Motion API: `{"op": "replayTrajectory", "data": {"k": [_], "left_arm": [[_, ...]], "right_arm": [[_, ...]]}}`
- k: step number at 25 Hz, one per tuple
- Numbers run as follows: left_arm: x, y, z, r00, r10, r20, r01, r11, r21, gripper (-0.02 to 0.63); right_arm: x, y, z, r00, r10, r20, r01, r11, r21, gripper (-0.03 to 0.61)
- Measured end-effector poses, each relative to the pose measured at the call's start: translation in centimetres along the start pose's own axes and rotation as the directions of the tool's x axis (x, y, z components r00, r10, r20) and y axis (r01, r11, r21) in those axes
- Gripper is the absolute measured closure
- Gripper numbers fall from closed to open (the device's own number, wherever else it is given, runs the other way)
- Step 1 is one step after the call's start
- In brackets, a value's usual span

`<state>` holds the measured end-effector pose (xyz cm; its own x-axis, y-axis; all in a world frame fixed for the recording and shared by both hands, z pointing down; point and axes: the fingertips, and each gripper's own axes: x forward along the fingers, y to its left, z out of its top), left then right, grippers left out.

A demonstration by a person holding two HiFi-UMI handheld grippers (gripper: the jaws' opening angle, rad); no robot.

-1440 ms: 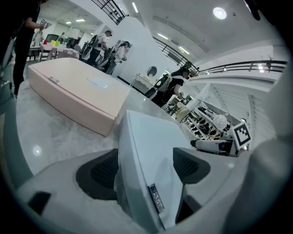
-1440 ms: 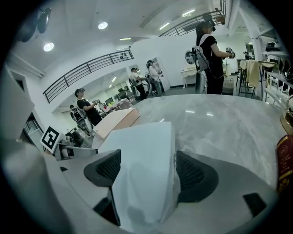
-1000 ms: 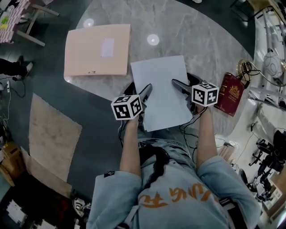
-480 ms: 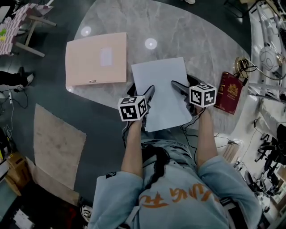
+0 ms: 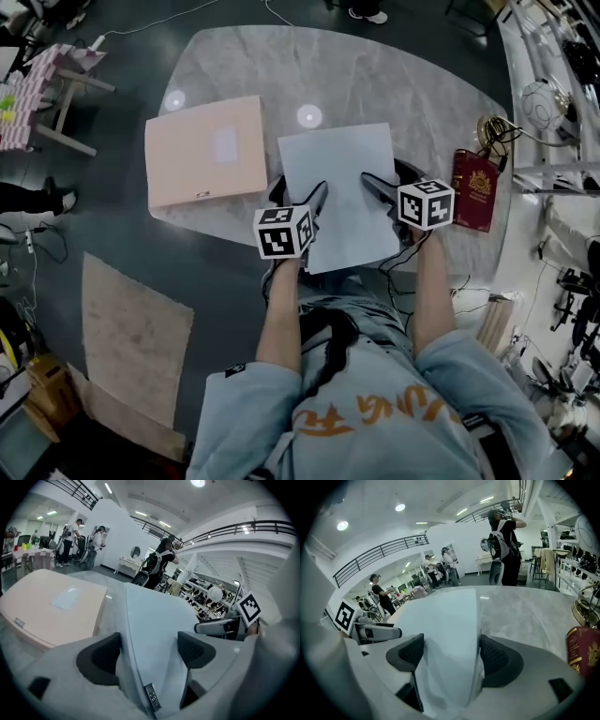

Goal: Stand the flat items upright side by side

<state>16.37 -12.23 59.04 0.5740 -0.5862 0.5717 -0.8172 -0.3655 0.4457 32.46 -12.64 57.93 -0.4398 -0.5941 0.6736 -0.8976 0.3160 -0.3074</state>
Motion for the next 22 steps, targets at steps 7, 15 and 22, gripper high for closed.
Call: {"op": "replayTrajectory", "data": {"k": [7,15,22], "left_arm": [[-1.4,-0.5,3.1,0.998,-0.021,0.053,0.017,0.996,0.087,0.225],[-2.6,-1.0,6.2,0.994,-0.036,0.103,0.018,0.986,0.166,0.227],[-3.2,-2.1,8.8,0.987,-0.057,0.149,0.024,0.977,0.214,0.242]], "right_arm": [[-1.5,1.3,2.6,0.996,-0.034,0.082,0.037,0.999,-0.031,0.201],[-2.8,2.4,5.2,0.986,-0.059,0.153,0.069,0.996,-0.058,0.201],[-4.3,2.5,7.4,0.971,-0.086,0.222,0.108,0.990,-0.085,0.202]]}}
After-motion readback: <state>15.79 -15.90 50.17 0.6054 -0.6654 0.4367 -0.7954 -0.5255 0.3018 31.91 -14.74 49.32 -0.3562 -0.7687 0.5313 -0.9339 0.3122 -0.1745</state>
